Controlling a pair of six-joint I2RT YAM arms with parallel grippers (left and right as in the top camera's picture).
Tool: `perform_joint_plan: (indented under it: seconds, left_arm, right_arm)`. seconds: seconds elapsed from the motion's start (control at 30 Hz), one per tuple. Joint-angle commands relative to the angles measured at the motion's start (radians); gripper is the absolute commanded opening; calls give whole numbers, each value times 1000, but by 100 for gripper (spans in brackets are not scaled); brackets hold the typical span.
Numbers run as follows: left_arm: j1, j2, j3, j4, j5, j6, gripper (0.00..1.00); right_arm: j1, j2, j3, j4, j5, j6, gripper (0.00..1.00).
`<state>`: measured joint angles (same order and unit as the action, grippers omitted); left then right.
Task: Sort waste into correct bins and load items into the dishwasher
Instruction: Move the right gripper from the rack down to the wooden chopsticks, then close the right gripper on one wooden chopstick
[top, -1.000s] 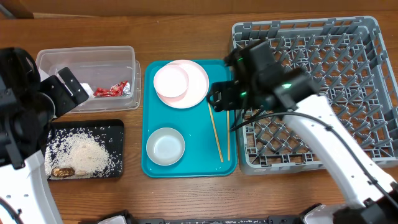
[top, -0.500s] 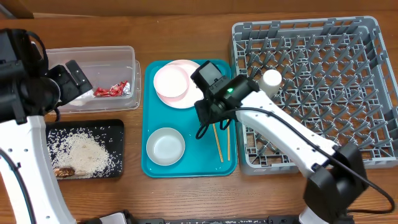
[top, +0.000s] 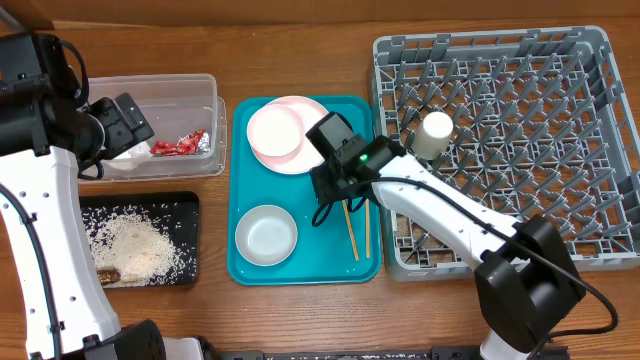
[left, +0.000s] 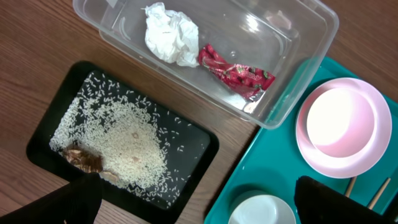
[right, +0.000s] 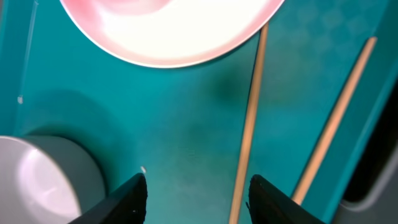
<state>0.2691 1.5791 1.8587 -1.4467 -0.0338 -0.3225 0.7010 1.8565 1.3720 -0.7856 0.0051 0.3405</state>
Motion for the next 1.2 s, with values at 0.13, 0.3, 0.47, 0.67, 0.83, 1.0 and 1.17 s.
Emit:
perform_joint_plan:
  seconds: [0.13, 0.3, 0.47, 0.67, 0.83, 1.0, 1.17]
  left_arm:
    - [5, 34, 0, 1, 7, -14, 100]
    - [5, 37, 0, 1, 7, -14, 100]
    - [5, 37, 0, 1, 7, -14, 100]
    - [5, 37, 0, 1, 7, -14, 100]
    - [5, 37, 0, 2, 7, -14, 100]
    - [5, 37, 0, 4, 7, -14, 100]
    - [5, 37, 0, 4, 7, -14, 100]
  right_arm:
    - [3, 2, -119, 102, 8, 5, 57]
    - [3, 3, -124, 109, 24, 5, 57]
    - [3, 3, -180, 215, 32, 5, 57]
    - [3, 3, -297, 361, 100, 5, 57]
    - [3, 3, -300, 363, 99, 5, 56]
    - [3, 3, -350, 397, 100, 5, 56]
    - [2, 3, -406, 475, 99, 5, 57]
